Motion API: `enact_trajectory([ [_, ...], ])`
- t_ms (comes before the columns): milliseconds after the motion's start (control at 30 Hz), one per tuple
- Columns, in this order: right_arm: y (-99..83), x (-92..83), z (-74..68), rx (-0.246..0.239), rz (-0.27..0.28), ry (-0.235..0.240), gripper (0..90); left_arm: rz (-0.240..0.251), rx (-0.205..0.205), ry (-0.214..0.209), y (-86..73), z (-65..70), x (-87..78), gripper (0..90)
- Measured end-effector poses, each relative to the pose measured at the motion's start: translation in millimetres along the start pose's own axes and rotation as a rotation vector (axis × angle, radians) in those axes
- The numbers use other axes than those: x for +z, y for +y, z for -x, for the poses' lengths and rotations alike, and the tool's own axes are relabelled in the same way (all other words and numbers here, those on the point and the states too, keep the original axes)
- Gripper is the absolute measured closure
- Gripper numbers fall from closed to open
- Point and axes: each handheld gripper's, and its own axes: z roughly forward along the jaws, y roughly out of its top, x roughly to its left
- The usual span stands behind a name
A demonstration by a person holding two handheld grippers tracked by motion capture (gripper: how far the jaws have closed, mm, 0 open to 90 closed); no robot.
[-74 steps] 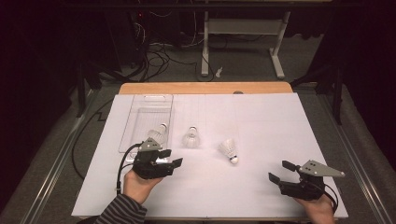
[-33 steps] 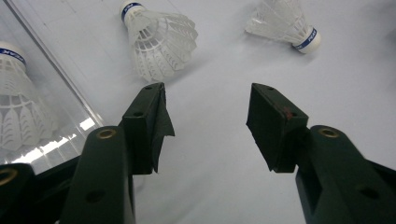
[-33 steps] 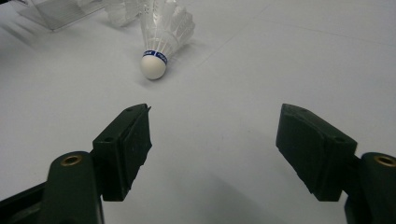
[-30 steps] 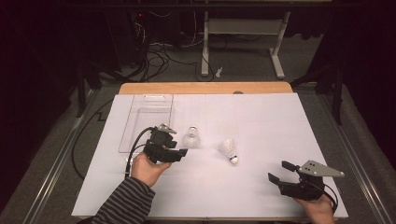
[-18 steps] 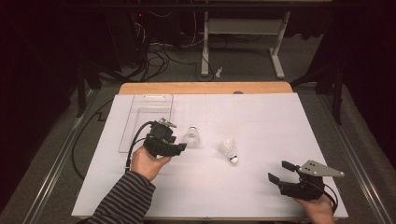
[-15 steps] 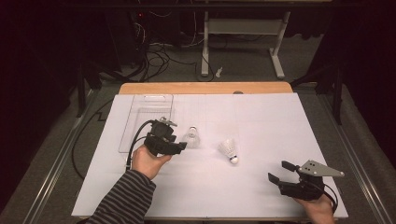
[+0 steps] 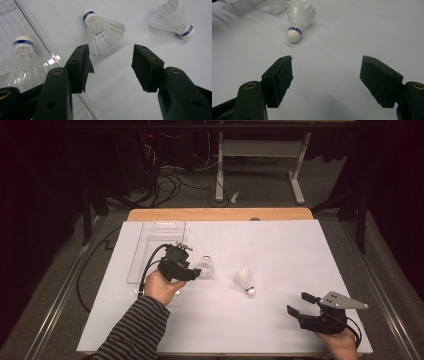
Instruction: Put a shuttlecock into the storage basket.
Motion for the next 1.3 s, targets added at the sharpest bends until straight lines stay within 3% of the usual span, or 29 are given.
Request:
enact_trajectory([
  [667,0.0,0.0,0.1,-0.001,0.001,0.003,26.9,-0.062,0.0,0.007,13.6,-1.0,16.5,52.8],
  [1300,0.0,-0.1,0.2,0.0,0.0,0.005,26.9,-0.144,0.021,0.068,27.8,-0.9,31.3,55.2],
])
